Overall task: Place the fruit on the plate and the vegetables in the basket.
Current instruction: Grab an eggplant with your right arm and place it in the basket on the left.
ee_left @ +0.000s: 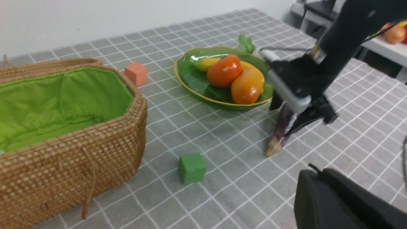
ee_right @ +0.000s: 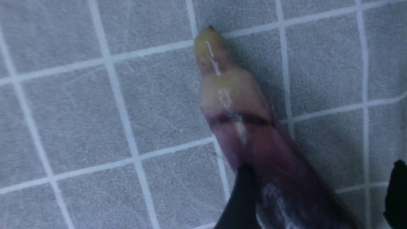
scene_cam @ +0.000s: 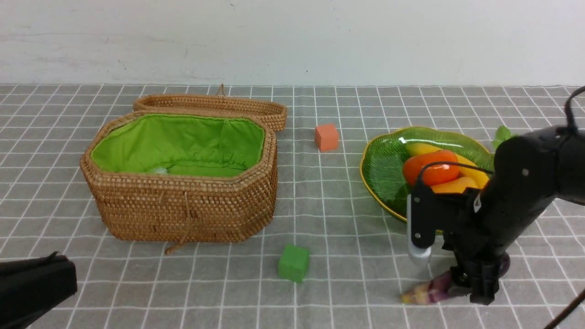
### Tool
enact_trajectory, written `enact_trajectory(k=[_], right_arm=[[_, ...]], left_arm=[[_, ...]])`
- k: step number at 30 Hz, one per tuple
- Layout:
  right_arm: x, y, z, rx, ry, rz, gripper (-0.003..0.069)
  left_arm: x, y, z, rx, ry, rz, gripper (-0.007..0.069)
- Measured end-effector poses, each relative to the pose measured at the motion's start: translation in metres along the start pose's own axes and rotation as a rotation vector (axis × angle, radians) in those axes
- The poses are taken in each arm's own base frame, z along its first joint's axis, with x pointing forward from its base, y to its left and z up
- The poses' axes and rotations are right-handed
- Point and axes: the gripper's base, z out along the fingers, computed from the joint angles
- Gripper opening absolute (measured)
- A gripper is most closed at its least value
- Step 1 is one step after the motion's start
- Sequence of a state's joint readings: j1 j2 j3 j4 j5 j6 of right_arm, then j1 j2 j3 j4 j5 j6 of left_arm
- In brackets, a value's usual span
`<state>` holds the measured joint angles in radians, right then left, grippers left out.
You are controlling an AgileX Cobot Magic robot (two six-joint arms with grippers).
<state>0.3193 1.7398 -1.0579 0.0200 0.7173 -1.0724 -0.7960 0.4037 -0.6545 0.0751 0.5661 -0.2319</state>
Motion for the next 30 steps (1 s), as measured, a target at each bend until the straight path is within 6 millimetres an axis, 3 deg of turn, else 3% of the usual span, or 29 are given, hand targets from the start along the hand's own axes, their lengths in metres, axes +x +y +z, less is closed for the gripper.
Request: enact_trajectory(k=[3, 8, 11, 15, 18, 23, 27, 30], right_arm=[[0.001, -0.004, 0.023, 0.005, 0.03, -0.037, 0.0545], [0.002, -0.003, 0.026, -0.015, 0.044, -0.039, 0.0456], [0.002, -0.001, 0.027, -0.046, 0.049, -0.024, 0.0338], [-0.001, 0.005, 0.022, -0.104, 0.056, 0.026, 0.034], [-0.02, 0.02, -0.005, -0.21, 0.042, 0.164, 0.034], [-0.074, 0.013, -0.084, -0.102, -0.194, 0.28, 0.034], [-0.134, 0.001, -0.144, 0.028, -0.519, 0.247, 0.034], [-0.185, -0.009, -0.167, 0.094, -0.778, 0.212, 0.034]], left_arm=[[0.0, -0.001, 0.0, 0.008, 0.001, -0.012, -0.0013], [0.0, -0.002, 0.0, 0.021, 0.004, -0.033, -0.0013], [0.0, -0.002, 0.0, 0.026, 0.005, -0.04, -0.0013], [0.0, -0.003, 0.0, 0.029, 0.006, -0.046, -0.0013], [0.0, -0.003, 0.0, 0.033, 0.006, -0.052, -0.0013], [-0.002, -0.001, 0.0, 0.015, -0.019, -0.016, -0.0013], [-0.003, 0.008, -0.002, -0.095, -0.006, 0.053, -0.0013], [-0.004, 0.019, -0.004, -0.216, -0.009, 0.018, -0.0013]])
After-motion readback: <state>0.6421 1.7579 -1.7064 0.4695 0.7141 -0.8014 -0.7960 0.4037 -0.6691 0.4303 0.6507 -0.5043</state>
